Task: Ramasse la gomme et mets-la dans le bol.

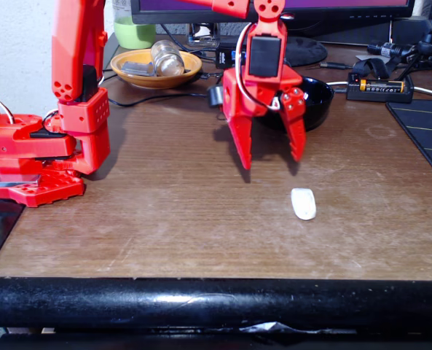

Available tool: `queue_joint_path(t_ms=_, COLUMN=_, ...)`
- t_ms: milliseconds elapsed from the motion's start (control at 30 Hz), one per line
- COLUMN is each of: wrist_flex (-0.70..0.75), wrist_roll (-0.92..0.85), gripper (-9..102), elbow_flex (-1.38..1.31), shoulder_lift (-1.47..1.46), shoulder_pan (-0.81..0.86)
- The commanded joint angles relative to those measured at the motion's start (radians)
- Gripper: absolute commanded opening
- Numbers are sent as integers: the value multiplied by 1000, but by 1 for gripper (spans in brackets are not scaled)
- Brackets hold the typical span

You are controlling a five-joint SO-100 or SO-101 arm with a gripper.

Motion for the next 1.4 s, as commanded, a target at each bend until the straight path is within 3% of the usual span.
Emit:
queue_joint_path(t_ms=0, wrist_flex=-6, wrist_roll=-18, gripper=28, elbow_flex=-112, shoulder_lift=-35, shoulder_pan=29)
queue_joint_path(t_ms=633, wrist_flex=78, wrist_roll=32, gripper=27, elbow_flex=-313, shoulder_lift=-196, shoulder_pan=-8)
queue_joint_path(t_ms=900, wrist_flex=170, wrist_roll=46, gripper=26, elbow_flex=-537, shoulder_lift=-350, shoulder_pan=-5)
queue_joint_path(t_ms=1367, wrist_flex=193, wrist_roll=55, gripper=26, elbow_flex=-621, shoulder_lift=-411, shoulder_pan=-8)
